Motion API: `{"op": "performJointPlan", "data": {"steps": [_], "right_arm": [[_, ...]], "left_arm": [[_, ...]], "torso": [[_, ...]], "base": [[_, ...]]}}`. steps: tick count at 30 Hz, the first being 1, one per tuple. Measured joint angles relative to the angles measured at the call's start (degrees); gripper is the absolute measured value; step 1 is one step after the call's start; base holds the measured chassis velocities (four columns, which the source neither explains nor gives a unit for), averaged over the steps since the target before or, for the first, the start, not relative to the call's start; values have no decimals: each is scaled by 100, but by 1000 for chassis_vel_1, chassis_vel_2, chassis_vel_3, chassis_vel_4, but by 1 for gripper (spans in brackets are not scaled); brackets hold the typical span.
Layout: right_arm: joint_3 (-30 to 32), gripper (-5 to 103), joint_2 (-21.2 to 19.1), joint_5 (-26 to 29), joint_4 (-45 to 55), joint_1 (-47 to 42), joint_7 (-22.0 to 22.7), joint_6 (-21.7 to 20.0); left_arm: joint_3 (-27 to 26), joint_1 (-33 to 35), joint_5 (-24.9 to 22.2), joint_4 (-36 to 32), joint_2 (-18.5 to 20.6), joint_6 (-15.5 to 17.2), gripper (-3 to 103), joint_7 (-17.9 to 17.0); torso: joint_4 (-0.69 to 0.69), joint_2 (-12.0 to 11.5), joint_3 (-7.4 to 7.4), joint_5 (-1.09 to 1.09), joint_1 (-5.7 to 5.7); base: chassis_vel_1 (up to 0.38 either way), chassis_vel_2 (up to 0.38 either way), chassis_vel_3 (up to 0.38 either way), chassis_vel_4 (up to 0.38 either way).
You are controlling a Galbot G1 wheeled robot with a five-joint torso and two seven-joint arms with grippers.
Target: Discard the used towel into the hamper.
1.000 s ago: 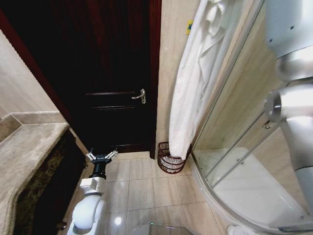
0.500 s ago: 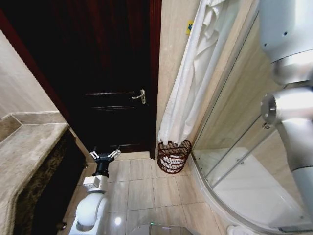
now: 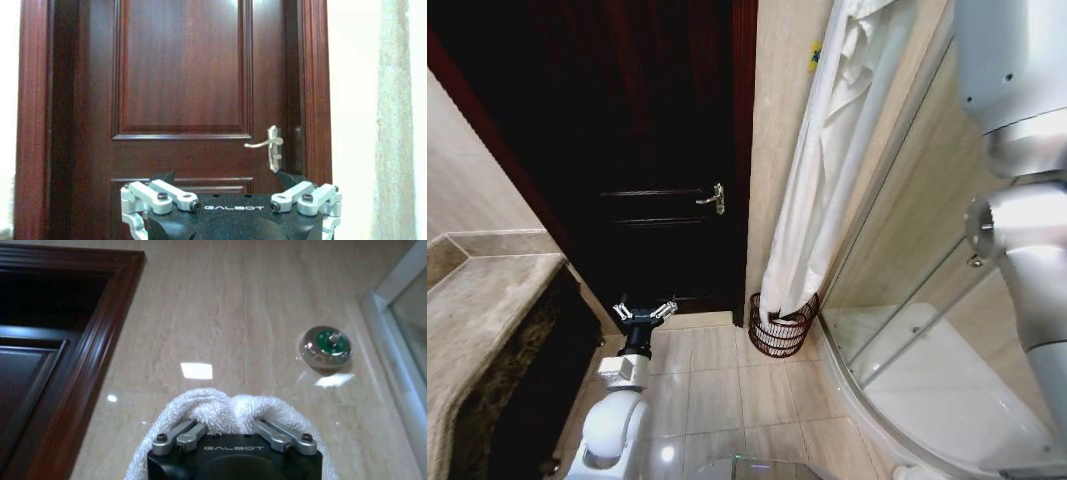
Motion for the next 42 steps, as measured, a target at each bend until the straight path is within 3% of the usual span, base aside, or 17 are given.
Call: {"op": "performJointPlan", "data": {"steps": [5,12,29,42], "right_arm": [[-22,8,-168,151,473,-137,152,-197],[151,8,-620,604,2013,-939,614,-713],[306,8,-727,444,2061,-1803,482,-401],[316,8,-1084,564,2970,-2863,680,-370]], "left_arm": [[36,-13,33,-4,-3,33,100,-5],[27,8,74,26,-13,52,100,-8],[164,-81,202,228,-91,64,100,-42],[292,-101,193,400,-114,22,100,-38]], "torso": [[1,0,0,-2,2],[-2,-1,0,1,2],[-1,0,-1,-2,-2],[-1,-6,-4,-2,-4]], "base": [[-141,162,137,-152],[-106,82,92,-94],[0,0,0,0],[0,0,0,0]]}}
